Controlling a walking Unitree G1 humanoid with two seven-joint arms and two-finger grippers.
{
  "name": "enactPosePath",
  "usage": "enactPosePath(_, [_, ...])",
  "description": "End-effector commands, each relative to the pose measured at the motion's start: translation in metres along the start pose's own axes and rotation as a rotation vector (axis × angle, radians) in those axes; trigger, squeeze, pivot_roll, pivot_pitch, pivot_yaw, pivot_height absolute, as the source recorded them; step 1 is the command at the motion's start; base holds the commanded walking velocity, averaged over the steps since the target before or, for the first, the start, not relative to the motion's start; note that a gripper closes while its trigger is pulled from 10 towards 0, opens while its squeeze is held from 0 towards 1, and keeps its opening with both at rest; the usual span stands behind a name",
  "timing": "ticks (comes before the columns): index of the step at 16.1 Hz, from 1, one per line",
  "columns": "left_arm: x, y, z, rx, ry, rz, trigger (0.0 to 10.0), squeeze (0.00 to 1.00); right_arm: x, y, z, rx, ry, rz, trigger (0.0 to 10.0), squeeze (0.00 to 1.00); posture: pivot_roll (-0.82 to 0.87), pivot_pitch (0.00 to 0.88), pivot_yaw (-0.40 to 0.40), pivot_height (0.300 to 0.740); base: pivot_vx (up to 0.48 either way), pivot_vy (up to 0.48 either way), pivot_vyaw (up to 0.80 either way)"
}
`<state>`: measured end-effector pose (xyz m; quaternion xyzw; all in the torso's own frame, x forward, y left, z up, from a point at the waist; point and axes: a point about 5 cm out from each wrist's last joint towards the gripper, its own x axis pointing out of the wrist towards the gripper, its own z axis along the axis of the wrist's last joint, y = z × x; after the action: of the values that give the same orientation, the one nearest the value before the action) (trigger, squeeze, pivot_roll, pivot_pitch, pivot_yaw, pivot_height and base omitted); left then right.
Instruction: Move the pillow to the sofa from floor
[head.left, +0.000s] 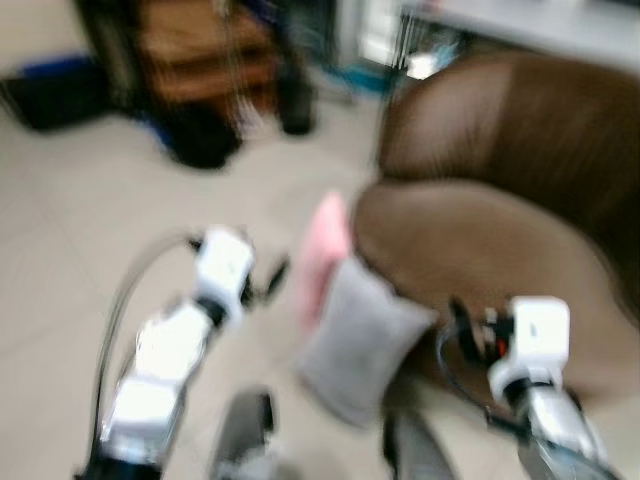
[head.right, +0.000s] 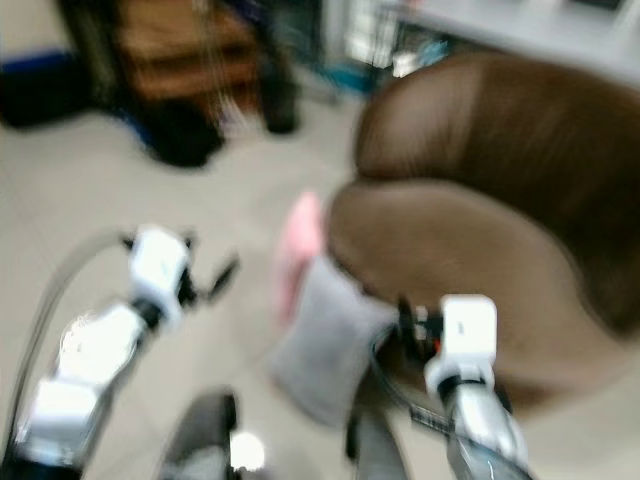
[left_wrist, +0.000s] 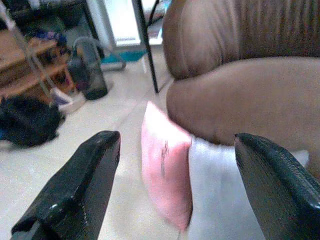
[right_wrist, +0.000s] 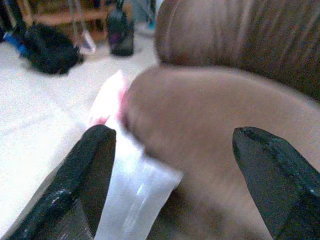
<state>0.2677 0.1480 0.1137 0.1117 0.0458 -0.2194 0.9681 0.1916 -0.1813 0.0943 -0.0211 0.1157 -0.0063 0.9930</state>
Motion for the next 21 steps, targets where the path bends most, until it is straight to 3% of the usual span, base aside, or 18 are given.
enactPosePath(1, [0.0029, 0.0062, 0.0085, 0.029, -0.023, 0.018, 10.0, 0.00, -0.0006, 0.0014, 0.0025, 0.009, -0.015, 0.003, 10.0, 0.00, -0.03, 0.043, -0.004, 0.560, 0.000, 0.000, 0.00])
enactPosePath(6, [0.0037, 0.0085, 0.0061, 0.010, -0.012, 0.028, 10.0, 0.00, 0.0011, 0.0012, 0.0032, -0.002, -0.012, 0.007, 10.0, 0.00, -0.03, 0.043, -0.009, 0.560, 0.118, 0.000, 0.00])
enactPosePath(21, [0.0048, 0.0065, 0.0051, 0.022, -0.018, 0.007, 10.0, 0.00, 0.0054, 0.0033, 0.0013, -0.020, -0.005, 0.026, 10.0, 0.00, -0.02, 0.021, -0.014, 0.560, 0.369, 0.000, 0.00])
